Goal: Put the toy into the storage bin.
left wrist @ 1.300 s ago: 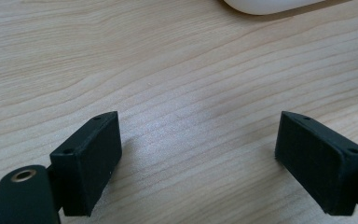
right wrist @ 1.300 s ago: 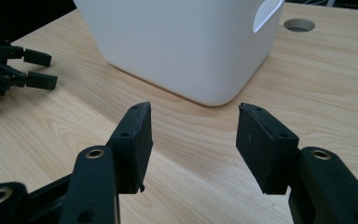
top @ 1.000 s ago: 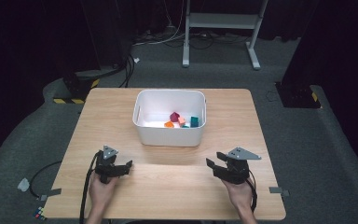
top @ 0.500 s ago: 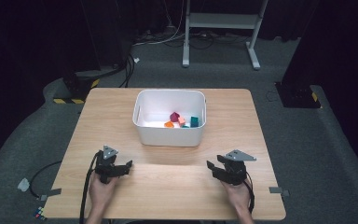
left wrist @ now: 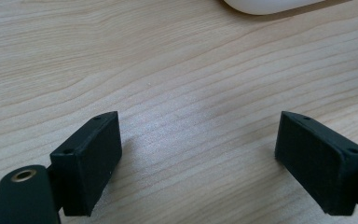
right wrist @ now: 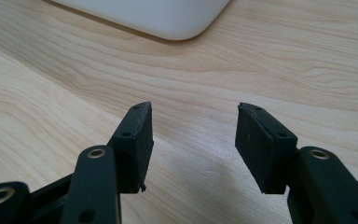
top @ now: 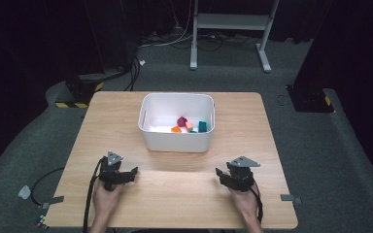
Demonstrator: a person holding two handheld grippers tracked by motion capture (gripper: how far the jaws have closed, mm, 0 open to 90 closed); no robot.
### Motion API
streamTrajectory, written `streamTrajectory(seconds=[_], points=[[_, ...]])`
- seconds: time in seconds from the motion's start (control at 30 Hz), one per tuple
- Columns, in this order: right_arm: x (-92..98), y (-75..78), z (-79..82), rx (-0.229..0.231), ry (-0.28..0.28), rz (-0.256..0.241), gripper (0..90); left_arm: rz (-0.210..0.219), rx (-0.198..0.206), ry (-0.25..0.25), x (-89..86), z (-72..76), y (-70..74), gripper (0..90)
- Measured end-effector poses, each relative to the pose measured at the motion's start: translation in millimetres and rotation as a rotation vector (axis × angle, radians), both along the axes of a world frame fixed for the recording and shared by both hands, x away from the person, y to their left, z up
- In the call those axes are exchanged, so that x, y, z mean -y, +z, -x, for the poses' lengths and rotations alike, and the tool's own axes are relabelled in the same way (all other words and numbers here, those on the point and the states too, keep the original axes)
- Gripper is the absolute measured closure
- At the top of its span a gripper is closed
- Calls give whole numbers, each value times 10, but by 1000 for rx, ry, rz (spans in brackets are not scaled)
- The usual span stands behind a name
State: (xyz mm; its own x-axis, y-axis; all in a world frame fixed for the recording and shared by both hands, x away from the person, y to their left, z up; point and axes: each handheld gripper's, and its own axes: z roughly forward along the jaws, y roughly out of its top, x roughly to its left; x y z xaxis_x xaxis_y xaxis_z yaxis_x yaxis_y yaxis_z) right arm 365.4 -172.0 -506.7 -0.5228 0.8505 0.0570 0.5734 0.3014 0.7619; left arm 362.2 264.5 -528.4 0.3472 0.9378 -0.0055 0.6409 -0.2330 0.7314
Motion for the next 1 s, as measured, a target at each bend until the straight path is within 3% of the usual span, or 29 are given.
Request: streamTrajectory(seconds=[0.6, 0.77, 1.0], points=[[-50, -158, -65, -14, -27, 65, 459, 0, 0, 0, 0, 1, 0, 146], [-57, -166, -71, -6, -34, 63, 456, 0, 0, 0, 0, 1, 0, 146], [-82, -170, -82, -7, -39, 86, 369, 1, -1, 1, 1, 3, 0, 146]])
